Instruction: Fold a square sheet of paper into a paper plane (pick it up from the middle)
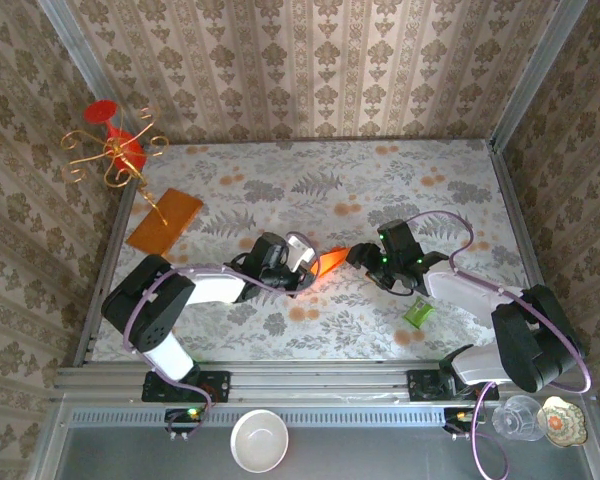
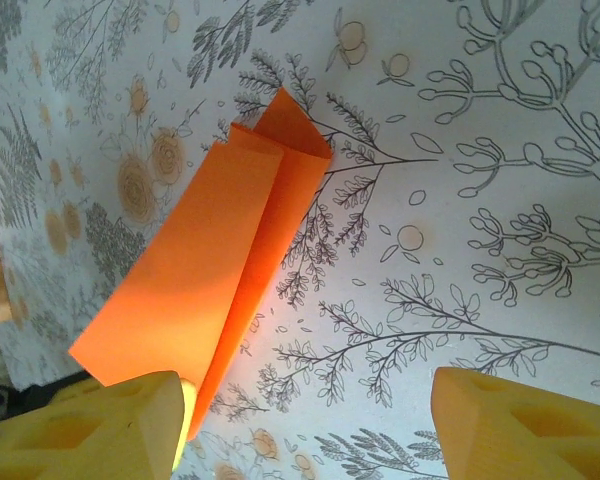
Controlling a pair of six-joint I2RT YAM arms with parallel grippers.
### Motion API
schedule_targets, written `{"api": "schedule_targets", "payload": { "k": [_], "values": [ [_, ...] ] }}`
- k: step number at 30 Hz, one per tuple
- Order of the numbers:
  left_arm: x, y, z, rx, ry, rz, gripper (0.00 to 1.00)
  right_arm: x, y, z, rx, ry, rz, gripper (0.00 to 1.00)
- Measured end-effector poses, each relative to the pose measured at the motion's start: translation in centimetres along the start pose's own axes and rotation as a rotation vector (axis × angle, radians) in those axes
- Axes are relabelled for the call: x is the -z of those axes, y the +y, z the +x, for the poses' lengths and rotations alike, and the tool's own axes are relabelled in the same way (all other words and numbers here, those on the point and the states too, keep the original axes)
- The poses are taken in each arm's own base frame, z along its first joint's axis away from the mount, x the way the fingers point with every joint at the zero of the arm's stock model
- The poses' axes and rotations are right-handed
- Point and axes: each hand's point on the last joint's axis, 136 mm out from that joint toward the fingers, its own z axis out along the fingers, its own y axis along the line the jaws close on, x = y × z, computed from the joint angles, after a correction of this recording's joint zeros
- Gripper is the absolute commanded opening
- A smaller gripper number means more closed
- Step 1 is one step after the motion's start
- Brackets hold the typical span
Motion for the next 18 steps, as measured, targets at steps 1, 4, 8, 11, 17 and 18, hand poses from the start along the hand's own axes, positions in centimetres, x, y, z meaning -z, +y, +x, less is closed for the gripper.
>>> {"api": "schedule_targets", "payload": {
  "k": [1, 4, 8, 11, 17, 18],
  "values": [
    [0.0, 0.0, -0.1, 0.02, 0.004, 0.011, 0.0, 0.0, 0.1, 0.0, 0.018, 0.001, -0.003, 0.68],
    [-0.2, 0.5, -0.6, 0.1, 0.016, 0.045, 0.0, -0.1, 0.4, 0.0, 0.063, 0.004, -0.018, 0.67],
    [-0.8, 1.1, -1.0, 0.195, 0.045, 0.08, 0.0, -0.8, 0.6, 0.5, 0.112, 0.026, -0.031, 0.67],
    [-1.1, 1.0, -1.2, 0.239, 0.07, 0.097, 0.0, -1.7, 0.0, 1.3, 0.138, 0.057, -0.011, 0.67],
    [-1.5, 1.2, -0.7, 0.331, 0.11, 0.118, 0.0, -3.1, -0.5, 2.5, 0.177, 0.112, 0.016, 0.65],
    [-1.5, 1.4, -0.5, 0.348, 0.116, 0.12, 0.0, -3.3, -0.4, 2.6, 0.183, 0.117, 0.017, 0.65]
  ]
}}
